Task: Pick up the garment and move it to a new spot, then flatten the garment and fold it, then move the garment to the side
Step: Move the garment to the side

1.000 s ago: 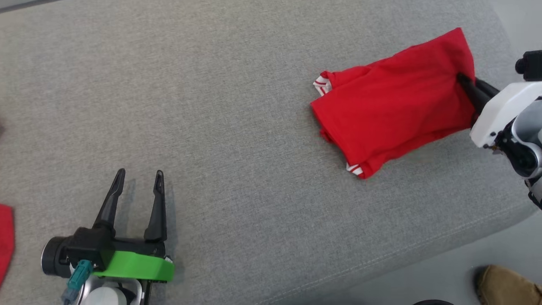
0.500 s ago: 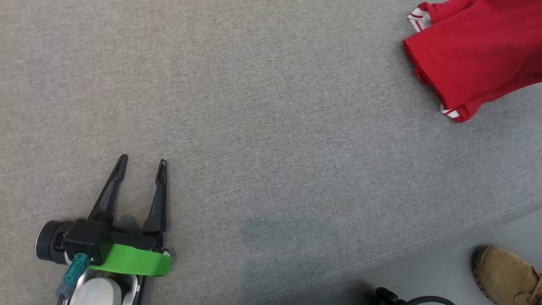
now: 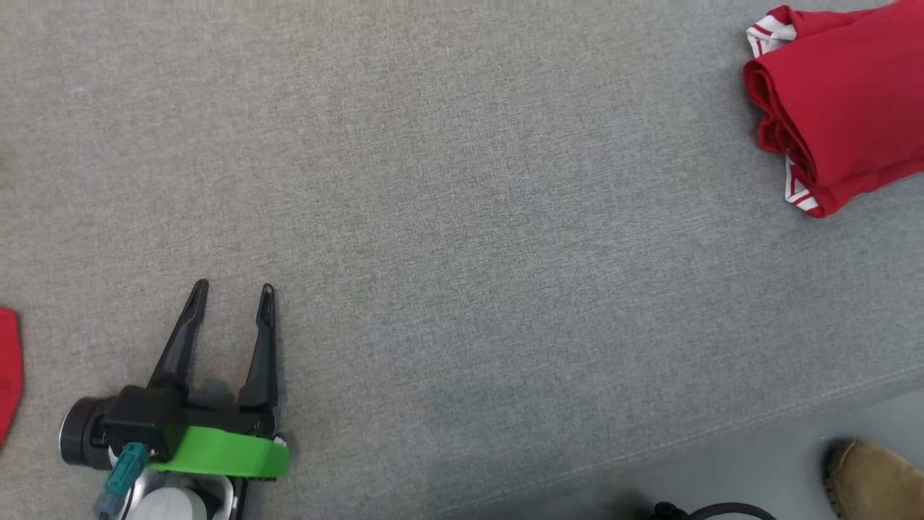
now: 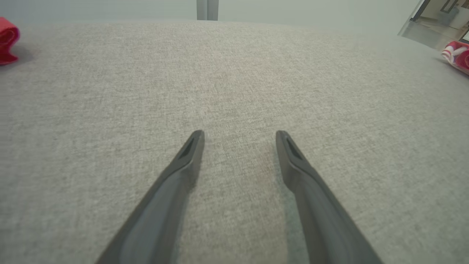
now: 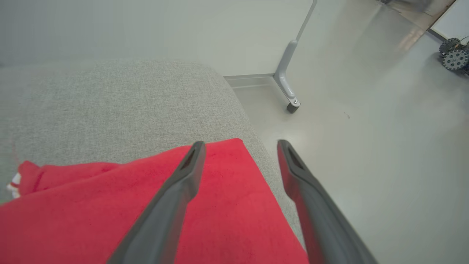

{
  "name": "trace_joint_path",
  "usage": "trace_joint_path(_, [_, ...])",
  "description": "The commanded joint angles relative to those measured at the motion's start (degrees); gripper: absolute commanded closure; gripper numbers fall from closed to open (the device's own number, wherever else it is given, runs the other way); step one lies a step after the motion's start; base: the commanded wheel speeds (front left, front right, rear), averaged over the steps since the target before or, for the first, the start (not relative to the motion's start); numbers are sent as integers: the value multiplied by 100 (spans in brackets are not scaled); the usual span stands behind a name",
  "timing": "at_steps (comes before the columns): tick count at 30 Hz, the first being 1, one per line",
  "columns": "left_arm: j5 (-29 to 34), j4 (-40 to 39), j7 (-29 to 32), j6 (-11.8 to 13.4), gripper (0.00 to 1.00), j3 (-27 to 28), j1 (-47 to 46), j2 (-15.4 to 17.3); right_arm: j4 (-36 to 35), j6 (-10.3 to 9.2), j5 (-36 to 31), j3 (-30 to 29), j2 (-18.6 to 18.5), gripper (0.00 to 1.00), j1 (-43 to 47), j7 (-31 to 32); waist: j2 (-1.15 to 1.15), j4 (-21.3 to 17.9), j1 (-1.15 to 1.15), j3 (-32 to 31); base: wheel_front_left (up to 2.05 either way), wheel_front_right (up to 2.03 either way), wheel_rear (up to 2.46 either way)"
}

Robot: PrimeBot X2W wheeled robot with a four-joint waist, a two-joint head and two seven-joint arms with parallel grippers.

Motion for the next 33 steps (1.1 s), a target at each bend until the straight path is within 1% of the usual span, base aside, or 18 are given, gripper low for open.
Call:
trace_joint_path(1, [-32,61,13,21,0,32,133,-13,-67,-11,-59,44,-19,0,-4,-88,0,-133,0,-316,0,0,0])
trace_joint_path(4, [-76,87,12,19,0,55,209,-76,-337,-11,-316,139,-107,0,122,-248,0,-146,0,-672,0,0,0])
trace_joint_path(6, [-122,121,10,19,0,85,297,-111,-716,-11,-484,68,-163,0,227,-280,0,-111,0,-946,0,0,0])
trace_joint_path(9, [-188,149,9,18,0,169,438,-166,-1619,-11,-887,-411,-273,0,646,-275,0,-11,0,-1325,0,0,0])
trace_joint_path(11, [-242,171,9,17,0,231,563,-214,-2239,-10,-1185,-784,-169,0,1196,-273,0,54,0,-1556,0,0,0])
trace_joint_path(13, [-289,208,10,17,0,258,677,-251,-2886,-11,-1462,-1277,-27,0,1726,-274,0,141,0,-1753,0,0,0])
trace_joint_path(15, [-326,255,9,16,0,251,782,-279,-3457,-11,-1742,-1746,190,0,2404,-275,0,245,0,-1938,0,0,0])
trace_joint_path(17, [-351,280,9,16,0,282,867,-289,-4013,-10,-2017,-2163,517,0,3073,-275,0,328,0,-2062,0,0,0])
trace_joint_path(20, [-386,318,10,16,0,298,944,-310,-4781,-10,-2488,-2633,1010,0,3989,-277,0,467,0,-2215,0,0,0])
trace_joint_path(22, [-409,348,10,15,0,301,981,-319,-5167,-11,-2721,-2874,1373,0,4545,-276,0,560,0,-2303,0,0,0])
trace_joint_path(26, [-380,475,9,15,0,171,941,-333,-5673,-11,-3227,-3089,1868,0,5435,-277,0,804,0,-2437,0,0,0])
trace_joint_path(29, [-357,623,9,15,0,197,854,-326,-5879,-9,-3527,-3155,2171,0,5897,-277,0,946,0,-2493,0,0,0])
trace_joint_path(30, [-374,681,9,16,0,234,832,-329,-5941,-9,-3591,-3142,2292,0,5997,-277,0,969,0,-2503,0,0,0])
trace_joint_path(32, [-461,790,9,56,0,338,792,-332,-5951,-9,-3782,-2969,2402,0,6193,-277,0,1015,0,-2519,0,0,0])
trace_joint_path(33, [-505,842,9,96,0,389,784,-334,-5931,-11,-3839,-2986,2473,0,6256,-277,0,1037,0,-2530,0,0,0])
